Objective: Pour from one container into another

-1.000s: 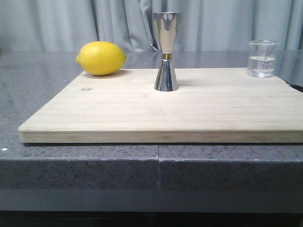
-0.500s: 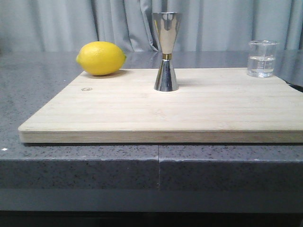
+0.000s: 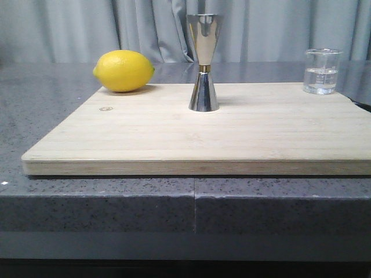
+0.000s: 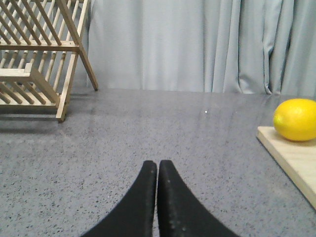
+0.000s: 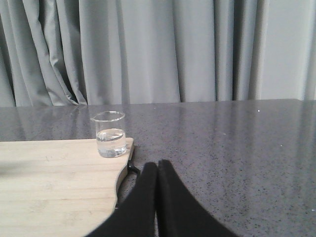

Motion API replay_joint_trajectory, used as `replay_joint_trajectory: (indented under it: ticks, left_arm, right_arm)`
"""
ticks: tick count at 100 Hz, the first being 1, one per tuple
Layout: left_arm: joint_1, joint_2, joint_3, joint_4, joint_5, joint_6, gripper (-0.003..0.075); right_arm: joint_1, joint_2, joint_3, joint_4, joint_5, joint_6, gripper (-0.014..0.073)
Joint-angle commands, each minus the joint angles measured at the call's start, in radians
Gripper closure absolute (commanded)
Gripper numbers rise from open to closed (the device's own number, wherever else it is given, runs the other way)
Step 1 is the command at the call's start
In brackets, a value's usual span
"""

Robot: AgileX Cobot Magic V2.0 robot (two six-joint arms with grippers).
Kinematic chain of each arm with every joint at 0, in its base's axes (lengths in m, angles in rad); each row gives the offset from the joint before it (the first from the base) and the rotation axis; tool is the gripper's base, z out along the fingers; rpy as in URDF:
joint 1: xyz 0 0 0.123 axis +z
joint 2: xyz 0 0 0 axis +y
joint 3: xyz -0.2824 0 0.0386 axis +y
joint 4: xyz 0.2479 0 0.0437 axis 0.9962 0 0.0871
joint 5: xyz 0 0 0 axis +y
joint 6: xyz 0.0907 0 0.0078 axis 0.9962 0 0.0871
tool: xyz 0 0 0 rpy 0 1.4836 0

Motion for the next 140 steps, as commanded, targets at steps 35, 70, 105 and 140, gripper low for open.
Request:
replay_joint_trajectory:
  ticks: [35, 70, 105, 140]
  left_arm:
    - [-0.008, 0.257, -0.492, 0.008, 0.301, 0.007, 0.0741]
    - [-0.008, 0.411, -0.607, 0.009, 0.343, 0.067, 0.0741]
    - [-0.008, 0.412, -0.607, 0.006, 0.336, 0.067, 0.0741]
    - [-0.006, 0.423, -0.607, 0.011, 0.323, 0.067, 0.0444]
  right_arm:
    - [0.003, 0.244, -0.485, 0.023, 0.374, -0.007, 0.0662]
    - [0.003, 0.394, -0.585, 0.032, 0.443, -0.007, 0.0662]
    - [0.003, 0.394, -0.585, 0.029, 0.407, -0.007, 0.0662]
    - [-0.005, 0.394, -0.585, 0.025, 0.396, -0.007, 0.0359]
